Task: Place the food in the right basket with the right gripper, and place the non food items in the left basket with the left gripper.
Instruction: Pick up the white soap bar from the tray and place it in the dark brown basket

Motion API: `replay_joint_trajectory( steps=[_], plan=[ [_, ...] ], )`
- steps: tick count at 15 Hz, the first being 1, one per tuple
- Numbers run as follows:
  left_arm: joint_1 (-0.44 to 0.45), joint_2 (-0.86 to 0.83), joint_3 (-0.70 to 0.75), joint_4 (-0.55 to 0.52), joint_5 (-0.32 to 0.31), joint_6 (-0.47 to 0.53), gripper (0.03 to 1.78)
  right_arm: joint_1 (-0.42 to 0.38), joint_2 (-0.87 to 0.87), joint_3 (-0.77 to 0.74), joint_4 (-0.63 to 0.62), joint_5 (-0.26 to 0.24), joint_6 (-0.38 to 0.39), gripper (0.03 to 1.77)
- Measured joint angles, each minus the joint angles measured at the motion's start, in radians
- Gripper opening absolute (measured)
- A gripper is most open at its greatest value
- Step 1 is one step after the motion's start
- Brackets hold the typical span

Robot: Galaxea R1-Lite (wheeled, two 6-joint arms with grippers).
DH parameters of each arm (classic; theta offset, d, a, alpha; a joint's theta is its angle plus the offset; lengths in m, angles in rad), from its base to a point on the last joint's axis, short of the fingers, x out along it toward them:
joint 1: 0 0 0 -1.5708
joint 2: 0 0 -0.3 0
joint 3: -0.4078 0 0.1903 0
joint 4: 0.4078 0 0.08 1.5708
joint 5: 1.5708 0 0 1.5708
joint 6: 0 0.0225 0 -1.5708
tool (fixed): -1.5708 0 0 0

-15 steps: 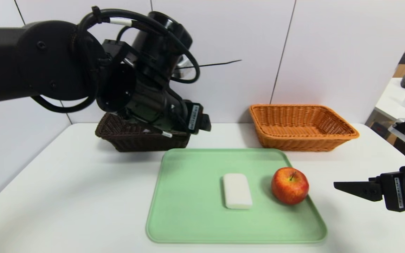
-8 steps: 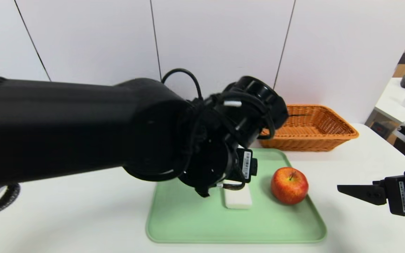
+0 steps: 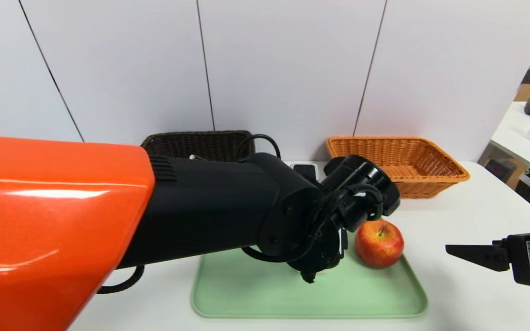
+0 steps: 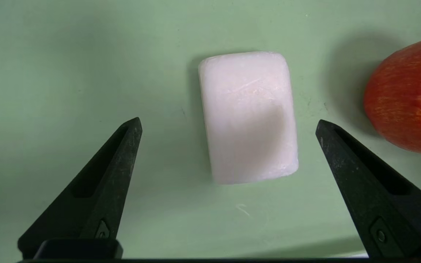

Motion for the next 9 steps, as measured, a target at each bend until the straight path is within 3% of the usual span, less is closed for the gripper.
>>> replay_joint_trajectory(
  steps=[9],
  plan=[
    [0.002,0.093,-0.046,0.0,0.004,-0.018,1.69,-0.012,-0.001,0.03,-0.043,-0.003,-0.001,1.7]
  ],
)
